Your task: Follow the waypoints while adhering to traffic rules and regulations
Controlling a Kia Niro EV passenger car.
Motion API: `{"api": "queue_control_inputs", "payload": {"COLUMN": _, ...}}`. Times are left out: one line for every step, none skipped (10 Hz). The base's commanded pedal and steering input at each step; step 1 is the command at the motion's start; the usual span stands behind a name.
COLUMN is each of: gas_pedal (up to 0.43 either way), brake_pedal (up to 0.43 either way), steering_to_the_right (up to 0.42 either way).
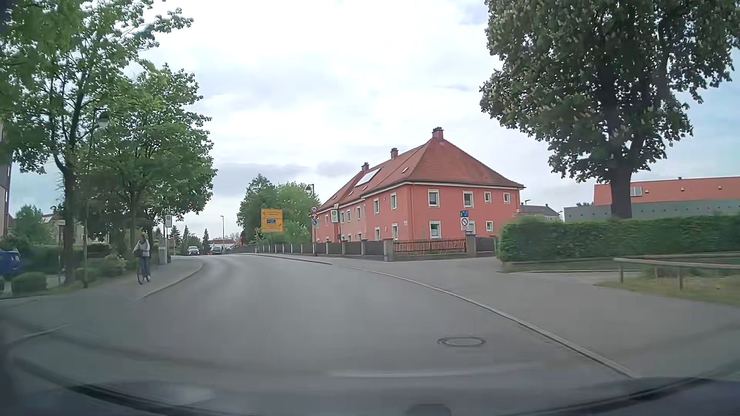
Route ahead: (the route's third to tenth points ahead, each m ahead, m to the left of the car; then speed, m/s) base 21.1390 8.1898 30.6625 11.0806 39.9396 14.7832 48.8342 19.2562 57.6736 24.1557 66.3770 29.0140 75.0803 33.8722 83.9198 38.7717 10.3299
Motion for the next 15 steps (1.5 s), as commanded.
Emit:
{"api": "queue_control_inputs", "payload": {"gas_pedal": 0.197, "brake_pedal": 0.000, "steering_to_the_right": -0.060}}
{"api": "queue_control_inputs", "payload": {"gas_pedal": 0.197, "brake_pedal": 0.000, "steering_to_the_right": -0.062}}
{"api": "queue_control_inputs", "payload": {"gas_pedal": 0.197, "brake_pedal": 0.000, "steering_to_the_right": -0.063}}
{"api": "queue_control_inputs", "payload": {"gas_pedal": 0.197, "brake_pedal": 0.000, "steering_to_the_right": -0.066}}
{"api": "queue_control_inputs", "payload": {"gas_pedal": 0.197, "brake_pedal": 0.000, "steering_to_the_right": -0.068}}
{"api": "queue_control_inputs", "payload": {"gas_pedal": 0.197, "brake_pedal": 0.000, "steering_to_the_right": -0.070}}
{"api": "queue_control_inputs", "payload": {"gas_pedal": 0.197, "brake_pedal": 0.000, "steering_to_the_right": -0.071}}
{"api": "queue_control_inputs", "payload": {"gas_pedal": 0.197, "brake_pedal": 0.000, "steering_to_the_right": -0.071}}
{"api": "queue_control_inputs", "payload": {"gas_pedal": 0.197, "brake_pedal": 0.000, "steering_to_the_right": -0.073}}
{"api": "queue_control_inputs", "payload": {"gas_pedal": 0.197, "brake_pedal": 0.000, "steering_to_the_right": -0.074}}
{"api": "queue_control_inputs", "payload": {"gas_pedal": 0.197, "brake_pedal": 0.000, "steering_to_the_right": -0.074}}
{"api": "queue_control_inputs", "payload": {"gas_pedal": 0.197, "brake_pedal": 0.000, "steering_to_the_right": -0.074}}
{"api": "queue_control_inputs", "payload": {"gas_pedal": 0.197, "brake_pedal": 0.000, "steering_to_the_right": -0.075}}
{"api": "queue_control_inputs", "payload": {"gas_pedal": 0.197, "brake_pedal": 0.000, "steering_to_the_right": -0.075}}
{"api": "queue_control_inputs", "payload": {"gas_pedal": 0.197, "brake_pedal": 0.000, "steering_to_the_right": -0.074}}
